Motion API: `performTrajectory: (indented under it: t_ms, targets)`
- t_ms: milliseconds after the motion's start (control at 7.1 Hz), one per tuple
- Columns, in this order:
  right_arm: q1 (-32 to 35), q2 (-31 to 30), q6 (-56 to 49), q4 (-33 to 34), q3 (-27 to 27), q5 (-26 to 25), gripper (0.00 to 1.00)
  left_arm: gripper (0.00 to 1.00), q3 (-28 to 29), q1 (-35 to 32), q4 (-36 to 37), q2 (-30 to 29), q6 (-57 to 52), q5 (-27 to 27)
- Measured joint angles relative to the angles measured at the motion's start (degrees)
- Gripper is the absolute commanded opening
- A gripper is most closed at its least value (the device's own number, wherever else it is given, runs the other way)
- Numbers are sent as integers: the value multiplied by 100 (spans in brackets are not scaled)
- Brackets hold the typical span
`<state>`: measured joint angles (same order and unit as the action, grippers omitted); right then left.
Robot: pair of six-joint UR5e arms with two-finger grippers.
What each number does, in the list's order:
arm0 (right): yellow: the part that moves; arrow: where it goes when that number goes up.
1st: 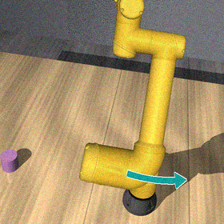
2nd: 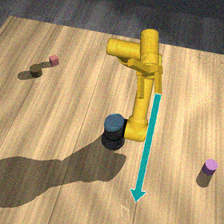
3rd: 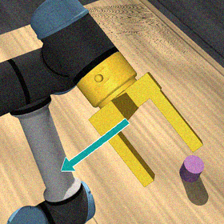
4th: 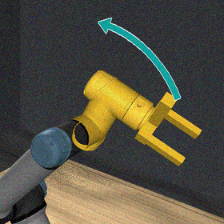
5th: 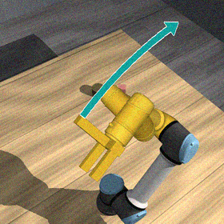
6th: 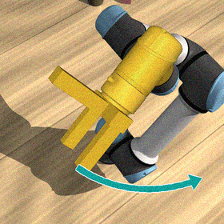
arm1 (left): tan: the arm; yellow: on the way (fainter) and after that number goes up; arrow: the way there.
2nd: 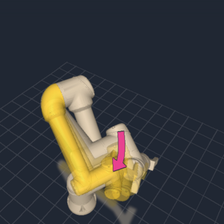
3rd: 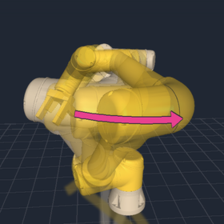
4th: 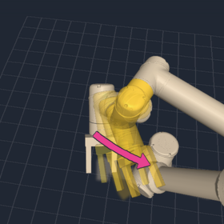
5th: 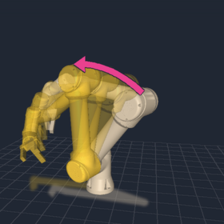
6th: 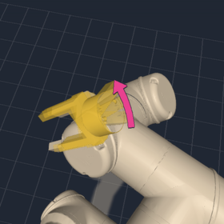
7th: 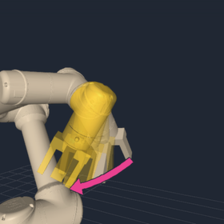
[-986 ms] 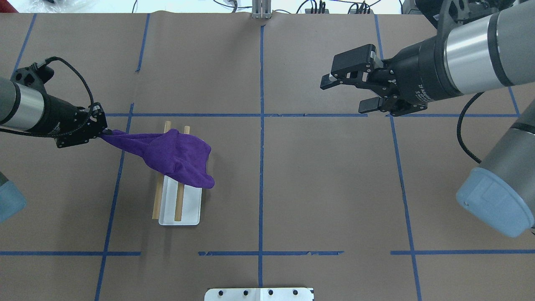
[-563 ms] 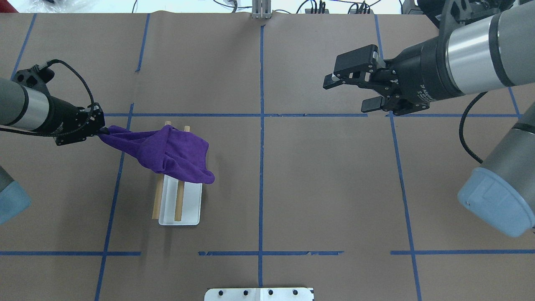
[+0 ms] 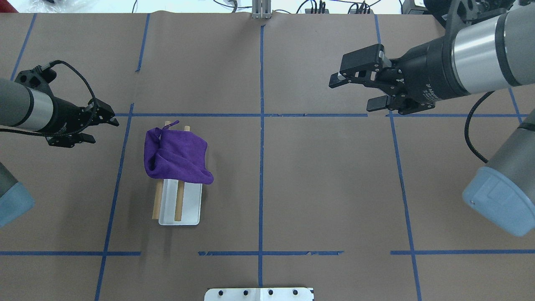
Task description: Hang towel on rack
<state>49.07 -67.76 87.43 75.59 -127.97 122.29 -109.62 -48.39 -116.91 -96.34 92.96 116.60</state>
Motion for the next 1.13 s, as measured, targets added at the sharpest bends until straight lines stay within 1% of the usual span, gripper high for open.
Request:
performTrajectory:
  t_ms: [141, 282, 563, 704, 845, 986, 1127]
  targets:
    - [72, -225, -51, 0, 7, 16, 100, 100, -18, -9, -4, 11, -257, 3]
    - [138, -565, -273, 0, 21, 26, 100, 100, -21, -36, -4, 43, -967, 24]
    - [277, -1454, -1104, 6, 31, 31, 100, 100, 105, -383, 1, 107, -3017, 71]
    - [468, -1934, -1885, 15, 103, 51, 100, 100, 217, -711, -8, 163, -4088, 163]
    - [783, -2277, -2927, 33, 381, 77, 100, 100, 315, -1058, -15, 295, -5017, 483]
    - [1257, -2442, -4167, 55, 897, 137, 100, 100, 460, -1549, -9, 532, -6141, 995]
    - [1875, -2553, -5322, 72, 1454, 376, 100, 100, 690, -2146, 24, 751, -7375, 1393]
